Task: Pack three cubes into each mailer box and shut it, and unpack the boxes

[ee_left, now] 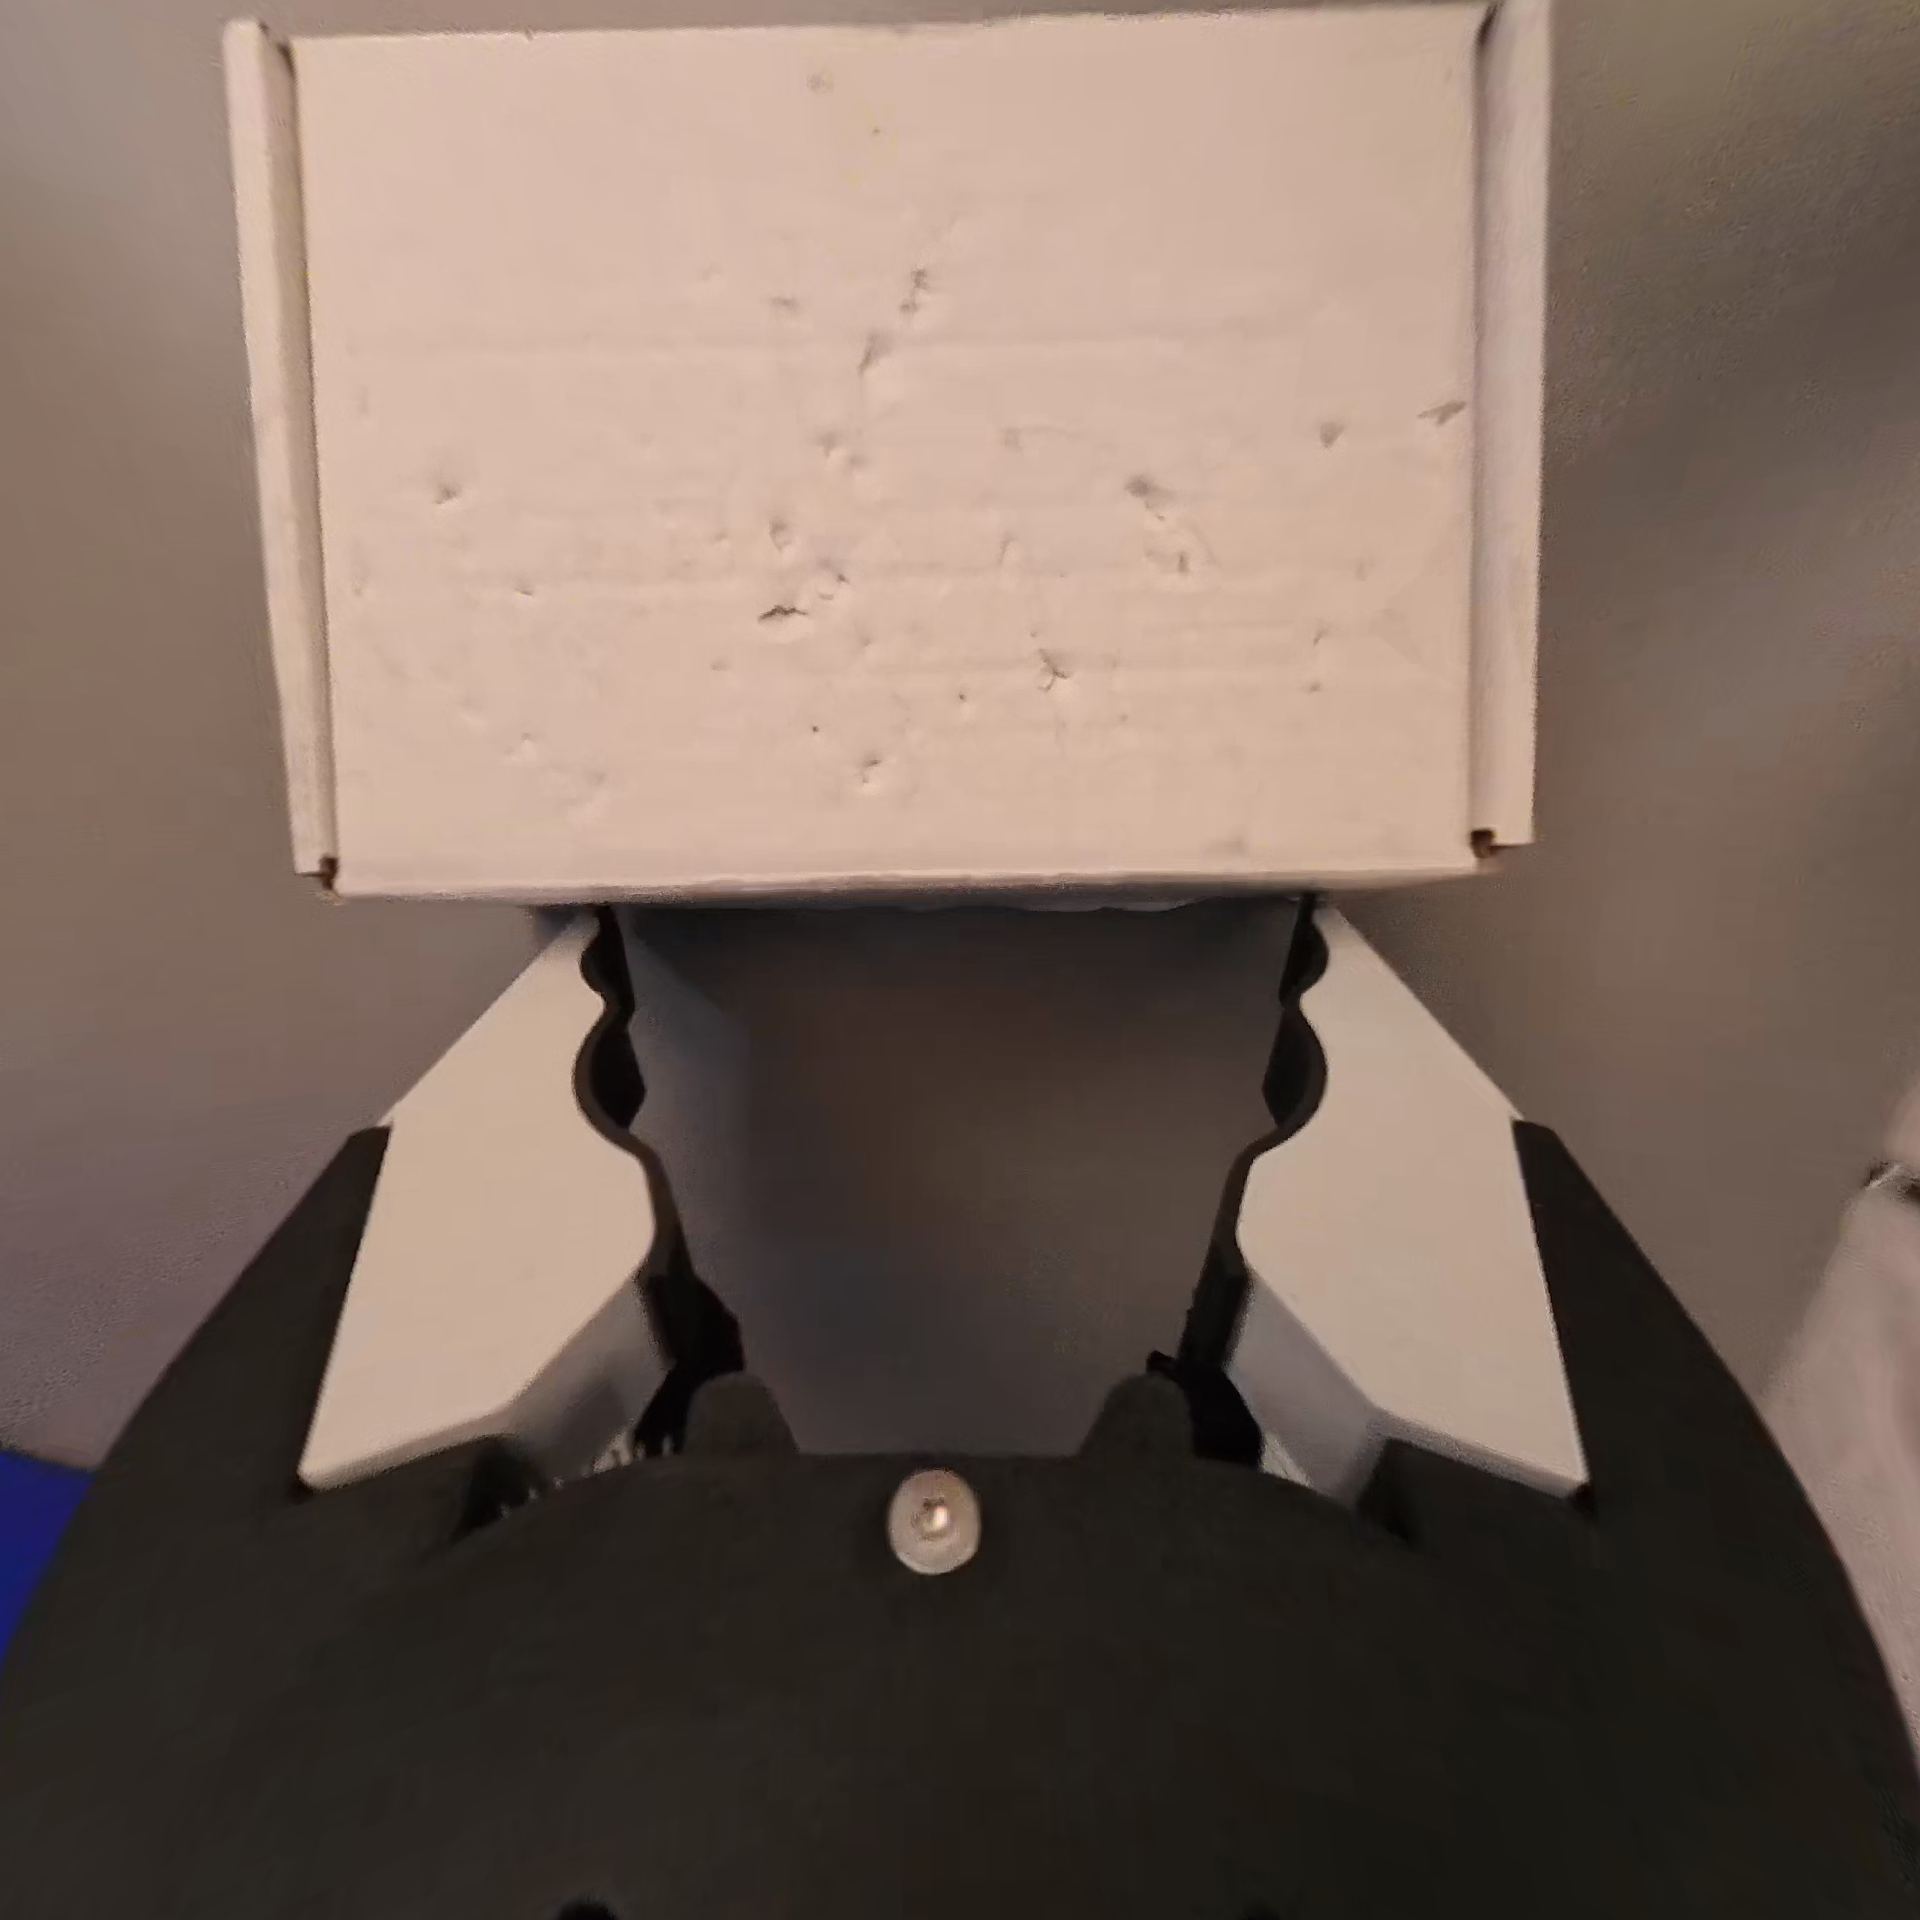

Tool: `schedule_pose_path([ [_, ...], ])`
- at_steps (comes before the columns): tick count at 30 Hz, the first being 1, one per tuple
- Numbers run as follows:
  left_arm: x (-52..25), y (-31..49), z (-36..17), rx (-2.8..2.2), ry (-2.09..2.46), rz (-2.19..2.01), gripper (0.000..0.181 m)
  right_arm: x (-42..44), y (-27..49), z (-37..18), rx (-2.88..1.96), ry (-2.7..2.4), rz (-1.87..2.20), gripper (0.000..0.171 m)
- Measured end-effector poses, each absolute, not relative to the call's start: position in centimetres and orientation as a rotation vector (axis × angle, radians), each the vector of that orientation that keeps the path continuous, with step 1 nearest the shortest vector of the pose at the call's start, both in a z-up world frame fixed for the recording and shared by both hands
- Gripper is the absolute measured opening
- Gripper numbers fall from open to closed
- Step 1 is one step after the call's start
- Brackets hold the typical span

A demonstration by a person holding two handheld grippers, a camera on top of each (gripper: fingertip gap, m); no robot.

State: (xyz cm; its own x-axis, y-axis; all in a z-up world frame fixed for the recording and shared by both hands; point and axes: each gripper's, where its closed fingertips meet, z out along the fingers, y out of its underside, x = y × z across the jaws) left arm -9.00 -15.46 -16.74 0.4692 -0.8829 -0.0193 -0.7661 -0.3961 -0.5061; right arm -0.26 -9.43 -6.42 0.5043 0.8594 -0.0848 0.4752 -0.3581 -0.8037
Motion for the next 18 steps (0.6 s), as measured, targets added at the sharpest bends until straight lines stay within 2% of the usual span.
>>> schedule_pose_path([
  [1,-8.2,-15.7,-16.6,-2.297,1.292,-0.410,0.123,-0.8,-10.0,-5.7,-2.010,-1.020,0.730,0.101],
  [3,-6.9,-16.3,-16.1,-2.313,1.170,-0.527,0.121,-1.6,-10.7,-5.2,-2.033,-0.913,0.768,0.102],
  [8,-10.0,-15.3,-15.5,-2.238,1.029,-0.343,0.119,-3.9,-11.8,-7.9,-2.151,-0.896,0.464,0.132],
  [12,-12.0,-15.3,-13.9,-2.128,0.932,-0.279,0.112,-5.3,-11.8,-10.5,-2.266,-0.967,0.169,0.148],
  [18,-12.6,-15.0,-12.1,-1.975,0.858,-0.266,0.111,-3.8,-11.1,-14.7,-2.561,-1.017,-0.097,0.149],
])
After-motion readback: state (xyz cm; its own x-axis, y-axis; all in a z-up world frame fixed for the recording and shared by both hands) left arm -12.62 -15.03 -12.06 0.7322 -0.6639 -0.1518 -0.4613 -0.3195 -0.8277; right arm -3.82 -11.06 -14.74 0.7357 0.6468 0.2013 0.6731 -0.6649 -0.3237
